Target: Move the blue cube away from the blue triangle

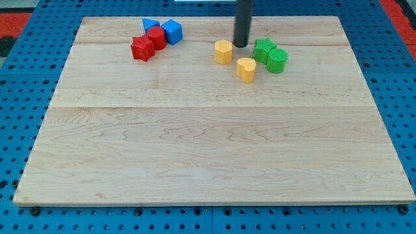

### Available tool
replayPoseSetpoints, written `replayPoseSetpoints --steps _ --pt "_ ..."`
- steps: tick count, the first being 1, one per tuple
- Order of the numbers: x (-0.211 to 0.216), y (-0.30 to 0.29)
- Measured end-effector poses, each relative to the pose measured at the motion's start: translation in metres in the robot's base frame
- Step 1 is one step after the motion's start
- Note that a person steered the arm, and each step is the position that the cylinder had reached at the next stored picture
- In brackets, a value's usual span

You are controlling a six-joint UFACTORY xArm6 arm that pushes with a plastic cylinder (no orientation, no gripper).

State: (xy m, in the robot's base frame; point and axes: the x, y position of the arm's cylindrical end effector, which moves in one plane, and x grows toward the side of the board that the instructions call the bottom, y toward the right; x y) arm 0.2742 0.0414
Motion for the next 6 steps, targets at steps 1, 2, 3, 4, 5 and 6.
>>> replayPoseSetpoints --steps 1,2,3,4,5,6 --pt "-0.036 -0.06" --pt "-0.061 -0.153" --pt "-0.072 -0.193" --pt "-0.083 -0.191" --pt "-0.083 -0.219" --pt "-0.067 -0.248"
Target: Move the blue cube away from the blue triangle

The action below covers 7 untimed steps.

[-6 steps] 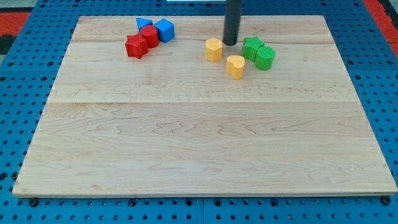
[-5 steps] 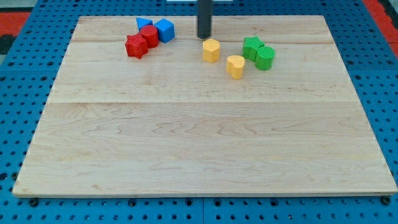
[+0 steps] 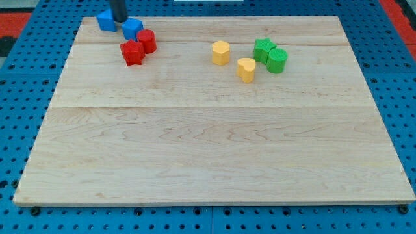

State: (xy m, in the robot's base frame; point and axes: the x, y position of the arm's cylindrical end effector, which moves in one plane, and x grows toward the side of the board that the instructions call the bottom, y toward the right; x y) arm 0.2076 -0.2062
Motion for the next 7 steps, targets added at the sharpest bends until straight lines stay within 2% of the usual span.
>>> replayPoseSetpoints --steps 1,3,4,5,6,7 --pt "0.004 0.01" --pt "0.061 -0.014" --pt "0.064 -0.071" --pt "0.007 -0.093" --pt "-0.005 -0.001" --pt "0.053 0.059"
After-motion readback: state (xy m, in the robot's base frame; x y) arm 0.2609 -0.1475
